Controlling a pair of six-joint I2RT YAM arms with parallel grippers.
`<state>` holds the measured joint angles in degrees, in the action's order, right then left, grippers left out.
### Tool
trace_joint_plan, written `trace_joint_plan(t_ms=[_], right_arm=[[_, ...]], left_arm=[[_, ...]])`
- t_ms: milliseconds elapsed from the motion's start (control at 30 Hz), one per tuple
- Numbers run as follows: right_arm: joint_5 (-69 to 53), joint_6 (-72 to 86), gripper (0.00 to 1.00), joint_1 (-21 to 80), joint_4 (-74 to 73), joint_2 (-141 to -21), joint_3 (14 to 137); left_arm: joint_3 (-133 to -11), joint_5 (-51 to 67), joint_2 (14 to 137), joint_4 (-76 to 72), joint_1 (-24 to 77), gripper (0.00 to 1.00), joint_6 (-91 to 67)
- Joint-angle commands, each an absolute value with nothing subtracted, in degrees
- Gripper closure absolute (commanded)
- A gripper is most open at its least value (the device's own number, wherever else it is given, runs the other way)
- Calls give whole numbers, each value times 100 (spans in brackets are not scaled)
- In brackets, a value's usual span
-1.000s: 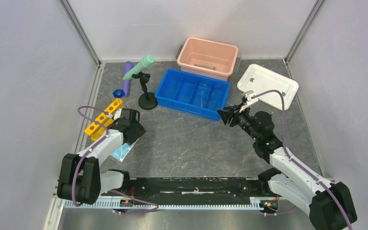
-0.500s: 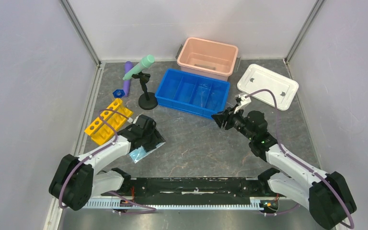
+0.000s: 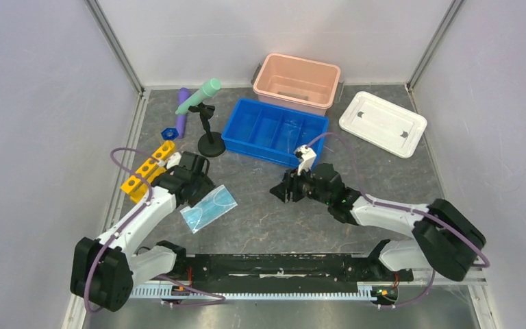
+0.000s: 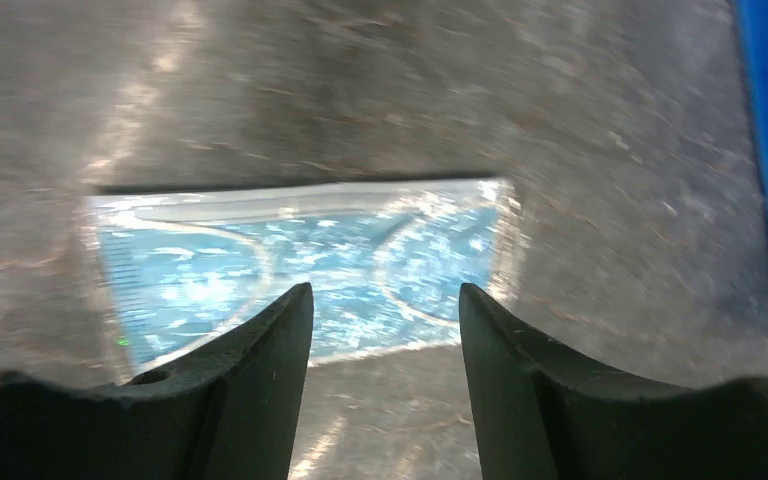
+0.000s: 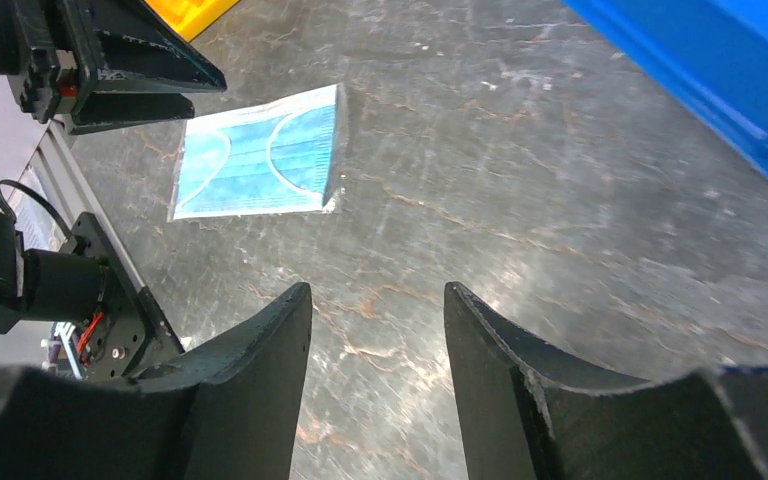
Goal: Organize the chemistry lab equipment
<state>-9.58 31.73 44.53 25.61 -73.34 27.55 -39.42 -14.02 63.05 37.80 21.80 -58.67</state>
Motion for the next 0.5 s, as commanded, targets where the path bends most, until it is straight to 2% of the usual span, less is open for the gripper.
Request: trace_joint_plan(t_ms=[0, 33, 133, 300, 467], right_arm=[[-813, 3253, 38, 4832, 2956, -8007, 3502], [-859, 3239, 35, 4900, 2937, -8223, 3640], [-1014, 3189, 34, 5060, 2903, -8827, 4132], [-1150, 3153, 34, 5242, 2804, -9724, 4911], [-1358, 3215, 35, 5334, 2915, -10449, 5418]], left_arm=[[-3606, -1718, 6052, 4400, 1447, 40, -5983], [-3518, -1601, 6019, 4401, 1158, 43, -5960], [-3428, -1483, 6009, 4480, 652, 55, -5922], [-3324, -1755, 6073, 4692, 520, 81, -6190], [-3002, -1689, 6201, 4623, 449, 98, -6376]])
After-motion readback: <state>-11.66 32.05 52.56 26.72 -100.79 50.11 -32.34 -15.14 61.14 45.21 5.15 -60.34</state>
